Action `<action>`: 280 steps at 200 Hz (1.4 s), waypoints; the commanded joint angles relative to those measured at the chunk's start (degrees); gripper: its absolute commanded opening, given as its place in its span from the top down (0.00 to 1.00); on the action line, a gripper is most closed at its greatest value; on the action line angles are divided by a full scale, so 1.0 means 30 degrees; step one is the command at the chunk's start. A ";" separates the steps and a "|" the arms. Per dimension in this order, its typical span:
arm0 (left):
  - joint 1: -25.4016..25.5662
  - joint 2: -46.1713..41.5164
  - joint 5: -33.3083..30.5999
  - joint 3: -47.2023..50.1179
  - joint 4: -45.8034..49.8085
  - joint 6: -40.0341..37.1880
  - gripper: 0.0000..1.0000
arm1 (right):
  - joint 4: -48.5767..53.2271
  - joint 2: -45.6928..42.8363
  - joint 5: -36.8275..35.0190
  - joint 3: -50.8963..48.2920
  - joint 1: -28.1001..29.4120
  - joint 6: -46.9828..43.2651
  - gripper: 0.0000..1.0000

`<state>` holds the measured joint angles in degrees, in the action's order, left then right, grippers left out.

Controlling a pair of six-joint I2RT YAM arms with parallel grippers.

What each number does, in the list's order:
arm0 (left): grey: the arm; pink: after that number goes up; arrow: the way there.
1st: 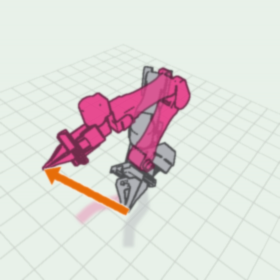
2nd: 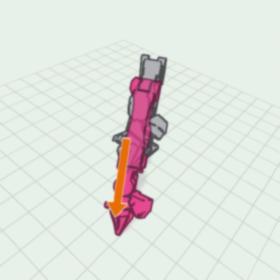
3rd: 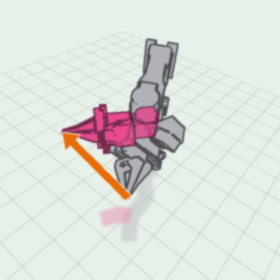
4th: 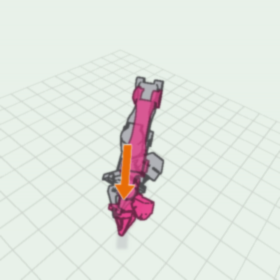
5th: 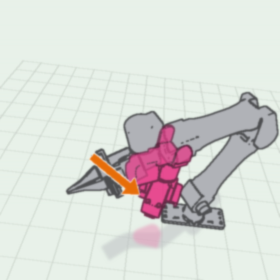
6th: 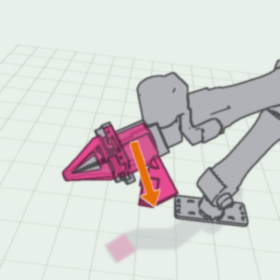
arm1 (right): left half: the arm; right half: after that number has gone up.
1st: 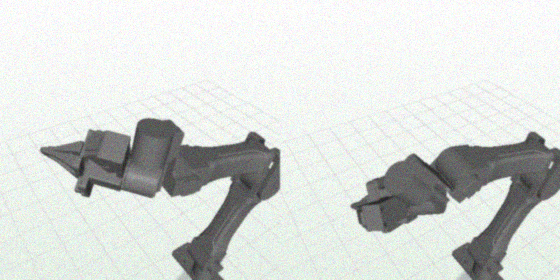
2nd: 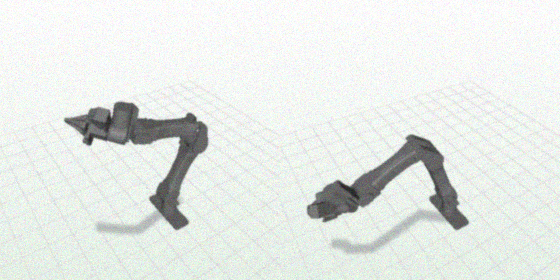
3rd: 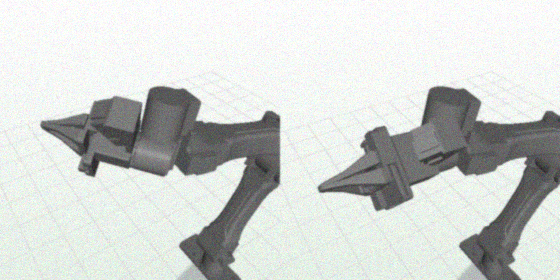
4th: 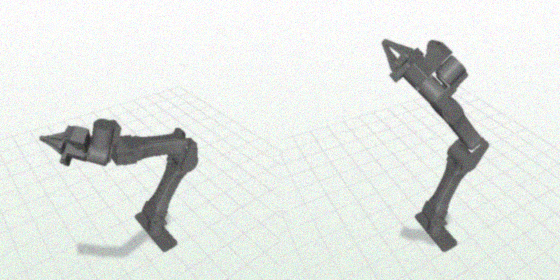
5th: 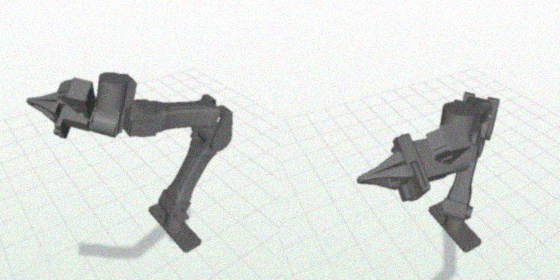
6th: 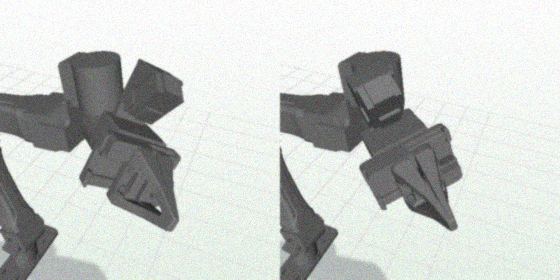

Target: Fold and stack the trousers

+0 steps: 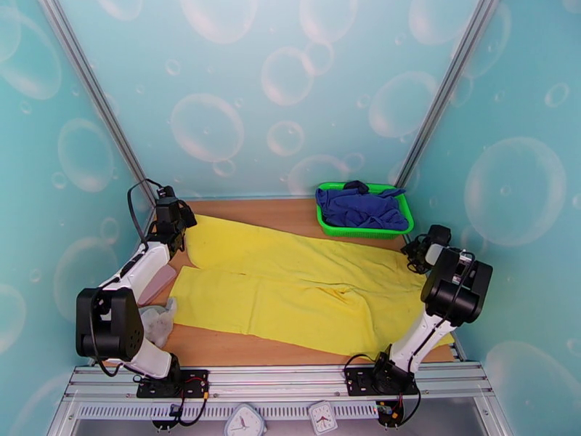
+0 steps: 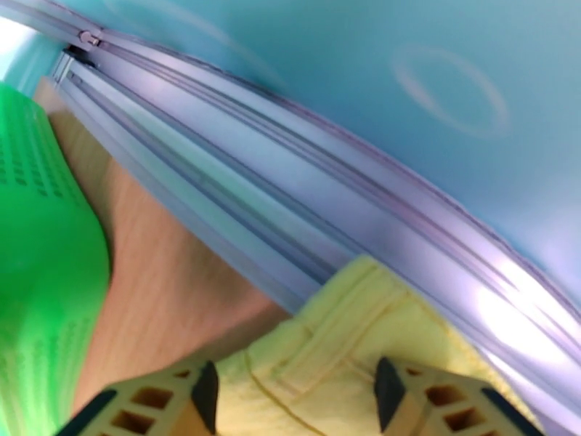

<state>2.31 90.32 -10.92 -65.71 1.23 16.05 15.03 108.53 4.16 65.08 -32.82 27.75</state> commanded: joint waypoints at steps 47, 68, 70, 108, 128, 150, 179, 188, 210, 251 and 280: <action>0.0140 -0.0577 0.1077 0.0221 -0.1172 0.0043 1.00 | 0.3822 -0.2270 -0.0570 -0.3260 0.0901 0.0216 0.37; 0.0140 -0.0569 0.0969 0.0455 -0.1219 -0.0019 1.00 | 0.3913 -0.1868 -0.0844 -0.2842 0.0847 -0.0020 0.36; 0.0140 -0.0575 0.0950 0.0473 -0.1222 -0.0041 1.00 | 0.3879 -0.1833 -0.0864 -0.2808 0.0836 -0.0006 0.37; 0.0000 -0.0735 0.0904 0.0393 -0.1179 -0.0165 1.00 | 0.3745 -0.1220 -0.0451 -0.2692 0.0776 -0.0225 0.63; -0.0138 -0.0829 0.0798 0.0341 -0.1099 -0.0143 1.00 | 0.3546 -0.1615 -0.0500 -0.2769 0.0820 -0.0256 0.72; -0.0321 -0.0850 0.0358 0.0326 -0.0878 -0.0050 1.00 | 0.3263 -0.2428 -0.0484 -0.2679 0.0889 -0.0582 0.84; -0.1009 -0.0499 -0.0301 0.0076 -0.0631 0.0196 1.00 | 0.2482 -0.4297 0.0298 -0.2435 0.1007 -0.1424 0.95; -0.1267 -0.0408 -0.0336 -0.0117 -0.0368 0.0369 1.00 | 0.2278 -0.4901 0.0794 -0.2332 0.1063 -0.1790 0.97; -0.1914 -0.0612 -0.0469 -0.0156 -0.0247 0.0552 1.00 | 0.1426 -0.6578 0.1409 -0.2615 0.1182 -0.1997 1.00; -0.2981 -0.1091 -0.0992 -0.0281 -0.0026 0.0561 1.00 | -0.1258 -0.9463 0.3573 -0.3998 0.0949 -0.2221 1.00; -0.3699 -0.0877 -0.0535 -0.0078 -0.0572 0.1620 1.00 | -0.3941 -1.0610 0.4647 -0.4558 0.0655 -0.1943 1.00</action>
<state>-6.87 89.36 -11.79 -64.49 0.45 18.41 13.39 79.26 13.85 52.69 -29.78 22.65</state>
